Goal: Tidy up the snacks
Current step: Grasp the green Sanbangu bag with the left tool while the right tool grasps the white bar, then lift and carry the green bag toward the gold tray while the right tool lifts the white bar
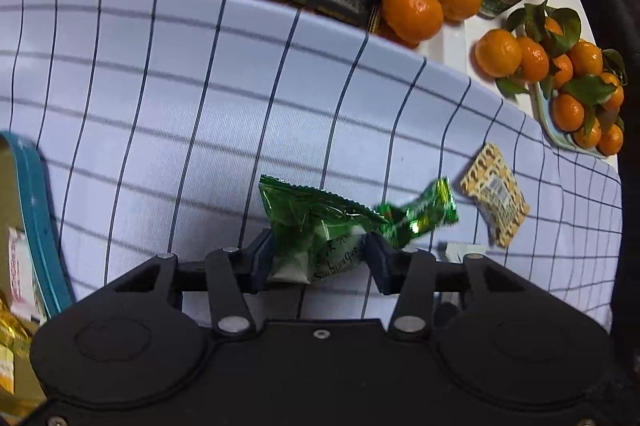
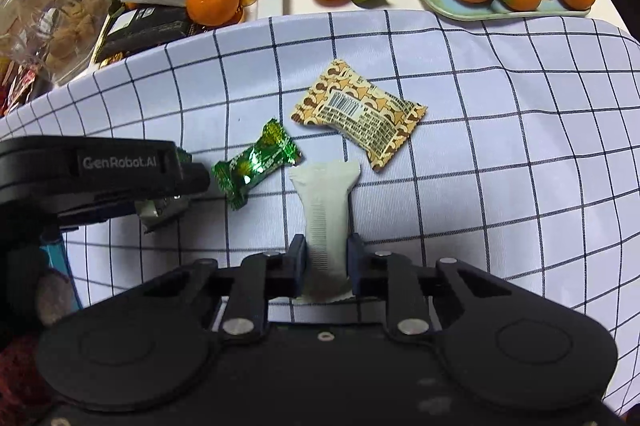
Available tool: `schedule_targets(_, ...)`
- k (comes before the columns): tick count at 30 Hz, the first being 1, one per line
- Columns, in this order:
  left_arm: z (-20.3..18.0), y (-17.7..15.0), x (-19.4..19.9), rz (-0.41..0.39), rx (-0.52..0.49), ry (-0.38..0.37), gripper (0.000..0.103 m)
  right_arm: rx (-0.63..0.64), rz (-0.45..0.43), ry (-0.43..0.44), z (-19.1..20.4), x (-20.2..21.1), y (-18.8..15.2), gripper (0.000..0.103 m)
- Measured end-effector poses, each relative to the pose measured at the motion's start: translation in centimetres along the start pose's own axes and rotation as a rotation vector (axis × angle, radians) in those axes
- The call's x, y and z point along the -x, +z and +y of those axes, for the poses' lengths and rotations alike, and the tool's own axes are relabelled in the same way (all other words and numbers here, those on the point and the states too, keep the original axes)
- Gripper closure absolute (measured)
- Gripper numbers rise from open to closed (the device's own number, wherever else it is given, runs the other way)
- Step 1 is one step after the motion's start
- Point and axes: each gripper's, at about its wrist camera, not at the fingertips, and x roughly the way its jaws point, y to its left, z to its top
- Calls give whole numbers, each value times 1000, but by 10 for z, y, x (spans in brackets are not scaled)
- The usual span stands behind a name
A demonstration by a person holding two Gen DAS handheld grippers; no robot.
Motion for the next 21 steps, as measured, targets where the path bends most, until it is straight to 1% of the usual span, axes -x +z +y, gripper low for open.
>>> schedule_targets(2,5,-7,2,21,3,-4,48,-4,16,9,1,1,-6,80)
schedule_targets(5,10,-16,4,38,4,15,48,-4,27,29,5,2,-18,80)
schedule_targets(11,19,-34,8,87,11,24,48,48,16,-18,16,8,-46,80)
schedule_targets(16,19,-37,9,82,20,27,48,72,-19,-51,18,9,-62,79)
schedule_targets(19,19,-37,10,79,15,32,47,68,-36,-45,19,11,-67,73)
schedule_targets(21,18,-38,10,78,8,37,47,72,-36,-33,20,11,-69,64)
